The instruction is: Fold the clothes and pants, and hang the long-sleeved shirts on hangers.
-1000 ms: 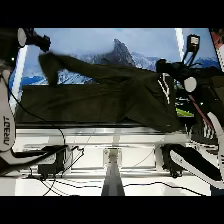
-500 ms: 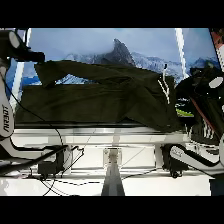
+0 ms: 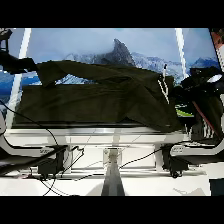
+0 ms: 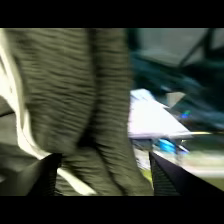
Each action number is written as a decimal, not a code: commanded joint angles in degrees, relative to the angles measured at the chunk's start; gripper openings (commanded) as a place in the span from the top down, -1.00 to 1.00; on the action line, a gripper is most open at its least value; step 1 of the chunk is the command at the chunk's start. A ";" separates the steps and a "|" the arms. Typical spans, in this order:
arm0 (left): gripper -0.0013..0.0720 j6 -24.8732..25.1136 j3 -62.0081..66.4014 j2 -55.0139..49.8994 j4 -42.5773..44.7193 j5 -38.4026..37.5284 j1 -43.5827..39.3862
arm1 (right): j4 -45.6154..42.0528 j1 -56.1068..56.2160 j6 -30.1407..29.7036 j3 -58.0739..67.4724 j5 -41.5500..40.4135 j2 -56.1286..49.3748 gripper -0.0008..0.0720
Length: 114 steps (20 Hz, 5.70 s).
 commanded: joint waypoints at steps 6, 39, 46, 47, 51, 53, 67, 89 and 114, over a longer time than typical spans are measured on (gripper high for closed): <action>-0.66 0.98 -0.04 -3.13 -2.71 -2.97 2.84 | 19.30 -0.04 -19.02 1.66 2.32 -2.10 0.88; 0.88 -2.40 18.80 -6.49 4.00 14.95 3.56 | 13.38 -0.04 -13.70 7.78 -12.13 8.92 0.91; 0.88 1.36 18.62 -9.64 3.93 2.62 3.93 | 5.46 -0.04 -12.26 7.76 -11.85 8.90 0.91; 0.88 2.19 18.12 -10.47 3.67 1.27 3.50 | 5.42 -0.04 -12.26 7.76 -11.89 8.90 0.91; 0.89 6.38 16.15 -15.21 4.09 -2.10 -0.44 | 4.63 -0.04 -12.26 7.76 -11.91 8.90 0.90; 0.88 6.80 16.17 -17.38 4.02 -0.09 -3.23 | 3.69 -0.04 -12.26 7.76 -11.93 8.90 0.91; -0.31 0.02 15.39 -18.25 10.73 -0.87 6.51 | 3.54 -0.04 -9.14 7.76 -12.22 8.90 0.91; 0.88 6.86 6.49 -18.82 -24.83 3.34 16.37 | 1.62 -0.07 -6.14 7.78 -12.66 8.92 0.91; 0.89 -6.38 6.47 13.05 -7.80 7.23 18.58 | -0.24 -0.11 -5.05 7.78 -14.32 9.14 0.91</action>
